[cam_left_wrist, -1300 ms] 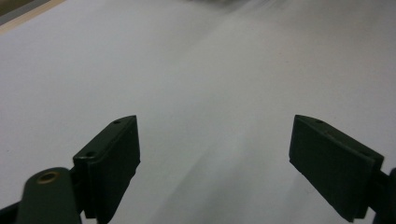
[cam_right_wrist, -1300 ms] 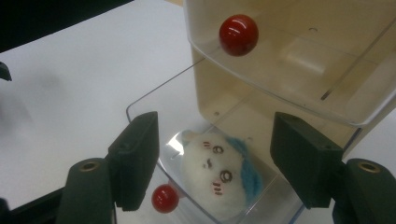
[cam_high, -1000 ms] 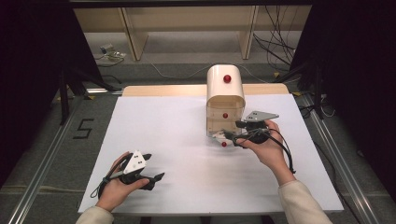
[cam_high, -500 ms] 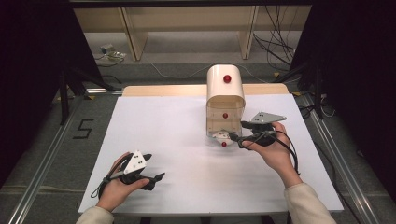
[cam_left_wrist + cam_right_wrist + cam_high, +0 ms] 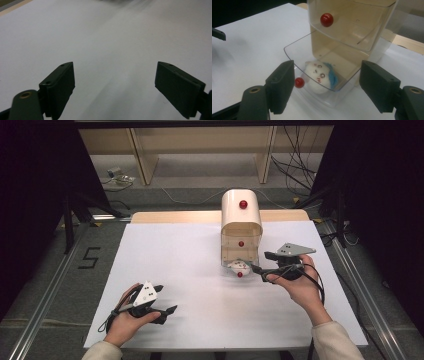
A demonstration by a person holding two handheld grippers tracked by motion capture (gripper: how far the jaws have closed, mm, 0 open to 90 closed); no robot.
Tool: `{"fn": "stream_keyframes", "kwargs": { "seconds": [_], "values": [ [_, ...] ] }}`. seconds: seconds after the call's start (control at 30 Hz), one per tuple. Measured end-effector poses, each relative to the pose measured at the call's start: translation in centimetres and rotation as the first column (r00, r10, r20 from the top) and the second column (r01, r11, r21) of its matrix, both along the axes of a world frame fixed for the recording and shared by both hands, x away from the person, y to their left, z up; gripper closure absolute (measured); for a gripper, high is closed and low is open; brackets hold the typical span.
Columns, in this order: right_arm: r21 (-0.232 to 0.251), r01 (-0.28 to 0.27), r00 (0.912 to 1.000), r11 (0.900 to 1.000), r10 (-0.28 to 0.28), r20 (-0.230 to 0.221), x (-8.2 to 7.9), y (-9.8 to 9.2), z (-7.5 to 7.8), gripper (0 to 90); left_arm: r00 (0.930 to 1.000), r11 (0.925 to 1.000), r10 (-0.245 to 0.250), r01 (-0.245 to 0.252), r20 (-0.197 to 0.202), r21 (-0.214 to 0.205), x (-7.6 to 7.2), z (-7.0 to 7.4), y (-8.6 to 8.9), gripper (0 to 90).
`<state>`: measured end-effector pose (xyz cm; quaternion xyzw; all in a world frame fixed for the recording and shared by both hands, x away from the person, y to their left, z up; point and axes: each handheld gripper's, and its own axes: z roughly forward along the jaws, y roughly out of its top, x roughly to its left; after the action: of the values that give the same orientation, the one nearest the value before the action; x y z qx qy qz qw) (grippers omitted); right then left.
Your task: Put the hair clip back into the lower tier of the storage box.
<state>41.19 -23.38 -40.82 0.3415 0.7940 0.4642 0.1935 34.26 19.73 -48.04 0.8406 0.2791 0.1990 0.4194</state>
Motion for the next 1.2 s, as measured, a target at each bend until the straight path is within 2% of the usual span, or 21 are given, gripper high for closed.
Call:
{"fn": "stream_keyframes", "kwargs": {
  "seconds": [0.17, 0.27, 0.83, 1.2],
  "values": [
    [0.004, 0.005, 1.0000, 1.0000, -0.005, 0.001, -0.6, -0.8, -0.1, 28.5, 1.0000, 1.0000, 0.000, 0.000, -0.001, -0.003, 0.0, 0.0, 0.0, 16.3],
    [0.023, 0.013, 0.9999, 0.9997, -0.013, 0.000, -1.0, -1.3, -0.3, 28.5, 1.0000, 1.0000, 0.000, 0.000, -0.001, -0.004, 0.0, 0.0, 0.0, 16.3],
    [0.022, 0.039, 0.9992, 0.9990, -0.039, 0.004, -4.0, -3.4, -2.4, 28.2, 1.0000, 1.0000, -0.002, 0.002, -0.001, -0.007, -0.1, 0.0, -0.1, 16.2],
    [0.031, 0.022, 0.9997, 0.9993, -0.022, 0.014, -5.9, -4.2, -3.8, 28.3, 1.0000, 0.9999, -0.004, 0.004, -0.002, -0.013, -0.1, 0.0, 0.0, 16.2]
  ]
}}
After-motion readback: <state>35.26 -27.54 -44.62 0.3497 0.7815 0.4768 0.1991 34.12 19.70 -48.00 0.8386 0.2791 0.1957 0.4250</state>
